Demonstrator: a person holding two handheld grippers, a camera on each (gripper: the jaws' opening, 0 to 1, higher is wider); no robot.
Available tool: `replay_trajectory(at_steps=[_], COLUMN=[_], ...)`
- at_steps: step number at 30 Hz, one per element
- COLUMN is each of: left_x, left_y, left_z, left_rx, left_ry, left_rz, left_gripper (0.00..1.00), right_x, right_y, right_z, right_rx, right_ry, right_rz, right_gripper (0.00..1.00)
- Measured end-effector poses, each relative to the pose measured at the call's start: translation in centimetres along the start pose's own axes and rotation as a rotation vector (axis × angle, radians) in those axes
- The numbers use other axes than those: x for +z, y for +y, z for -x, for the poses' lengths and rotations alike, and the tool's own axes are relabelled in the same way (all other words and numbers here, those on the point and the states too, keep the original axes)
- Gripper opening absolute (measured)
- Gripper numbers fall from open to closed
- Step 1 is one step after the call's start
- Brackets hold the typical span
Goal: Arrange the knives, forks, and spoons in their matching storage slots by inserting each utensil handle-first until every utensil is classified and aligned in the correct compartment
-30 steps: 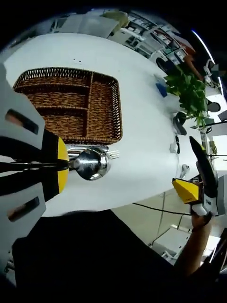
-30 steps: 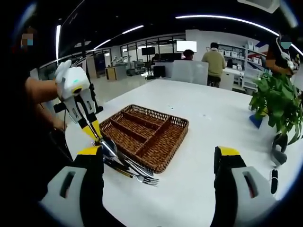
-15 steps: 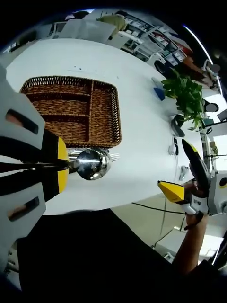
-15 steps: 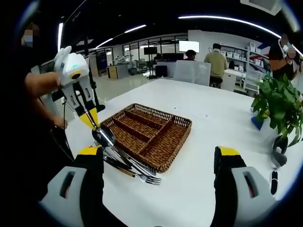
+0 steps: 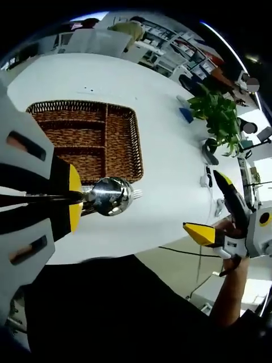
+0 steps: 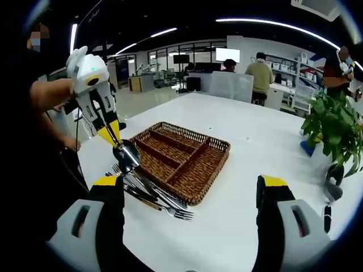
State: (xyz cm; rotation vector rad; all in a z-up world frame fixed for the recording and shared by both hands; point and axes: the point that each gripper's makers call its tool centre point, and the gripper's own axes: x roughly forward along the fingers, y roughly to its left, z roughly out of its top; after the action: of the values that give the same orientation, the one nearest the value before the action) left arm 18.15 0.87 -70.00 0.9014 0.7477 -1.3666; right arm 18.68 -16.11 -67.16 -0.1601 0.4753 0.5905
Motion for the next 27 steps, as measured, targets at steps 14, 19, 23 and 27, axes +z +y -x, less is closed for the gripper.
replay_trajectory(at_steps=[14,19,23,27], left_x=[-0.3,-0.5,-0.5,-0.7], left_y=[2.4,3.7,4.6,5.1], left_z=[0.4,0.6,0.8,0.8], left_rx=[0.019,0.047,0.059,0.056], left_ry=[0.007,0.015,0.015,0.028], left_rz=[-0.008,-0.023,-0.028,-0.053], left_gripper=[0.01,0.01,0.01,0.01], right_x=[0.3,0.5,0.7,0.8], right_y=[-0.1,-0.1,-0.1,0.3], right_z=[-0.3,-0.4,-0.5,-0.9], right_rx=[-0.011,-0.009,-0.006,-0.003], right_ry=[-0.020,-0.023,-0.033,-0.018], right_rz=[0.008,0.014,-0.003,0.002], right_gripper=[1.00,1.00,1.00,1.00])
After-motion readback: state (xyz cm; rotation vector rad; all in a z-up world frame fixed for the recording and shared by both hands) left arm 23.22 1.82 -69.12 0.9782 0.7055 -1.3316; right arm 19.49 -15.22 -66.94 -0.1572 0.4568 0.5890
